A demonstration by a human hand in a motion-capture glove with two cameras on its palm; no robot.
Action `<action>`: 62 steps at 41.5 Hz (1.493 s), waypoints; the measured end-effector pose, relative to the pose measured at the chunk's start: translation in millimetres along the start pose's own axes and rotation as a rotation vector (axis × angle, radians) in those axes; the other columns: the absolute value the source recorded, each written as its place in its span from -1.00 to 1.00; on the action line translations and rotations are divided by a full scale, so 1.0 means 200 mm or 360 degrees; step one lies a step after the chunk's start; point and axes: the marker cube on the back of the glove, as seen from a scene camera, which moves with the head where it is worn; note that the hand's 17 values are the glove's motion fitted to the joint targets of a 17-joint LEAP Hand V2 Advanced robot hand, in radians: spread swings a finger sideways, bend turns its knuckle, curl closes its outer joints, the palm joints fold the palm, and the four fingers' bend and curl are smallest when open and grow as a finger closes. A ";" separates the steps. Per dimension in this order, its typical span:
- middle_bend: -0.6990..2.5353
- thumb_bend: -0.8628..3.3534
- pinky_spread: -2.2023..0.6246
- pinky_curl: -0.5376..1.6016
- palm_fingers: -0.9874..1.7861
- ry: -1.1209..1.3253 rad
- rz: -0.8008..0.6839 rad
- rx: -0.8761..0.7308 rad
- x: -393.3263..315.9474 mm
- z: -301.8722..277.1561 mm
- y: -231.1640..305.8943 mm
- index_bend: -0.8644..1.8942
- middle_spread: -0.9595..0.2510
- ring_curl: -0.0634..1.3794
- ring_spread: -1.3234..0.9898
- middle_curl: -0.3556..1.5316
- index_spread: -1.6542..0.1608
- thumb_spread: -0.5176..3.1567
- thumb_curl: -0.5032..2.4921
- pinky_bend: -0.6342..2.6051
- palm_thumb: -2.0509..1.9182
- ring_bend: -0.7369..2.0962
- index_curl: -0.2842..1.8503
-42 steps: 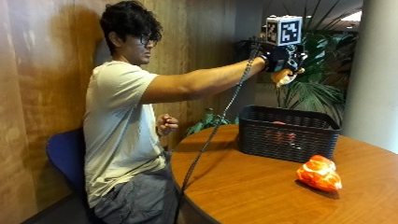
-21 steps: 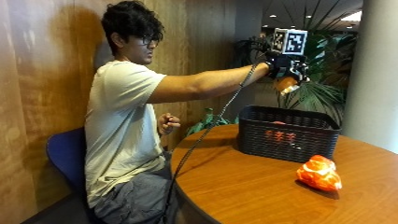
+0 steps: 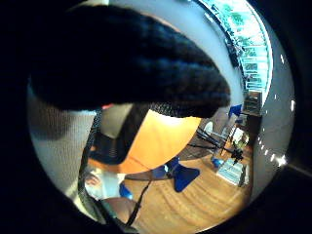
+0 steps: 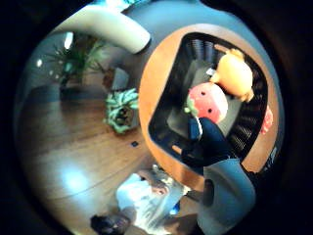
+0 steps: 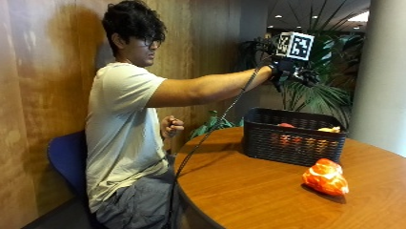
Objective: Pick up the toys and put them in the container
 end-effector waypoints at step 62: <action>-0.50 -0.56 0.61 -0.20 -0.40 -0.0156 0.0005 0.0099 0.46 0.54 1.23 -0.25 0.65 -0.29 0.19 -0.45 0.54 0.06 -0.35 0.07 0.19 -0.35 -0.36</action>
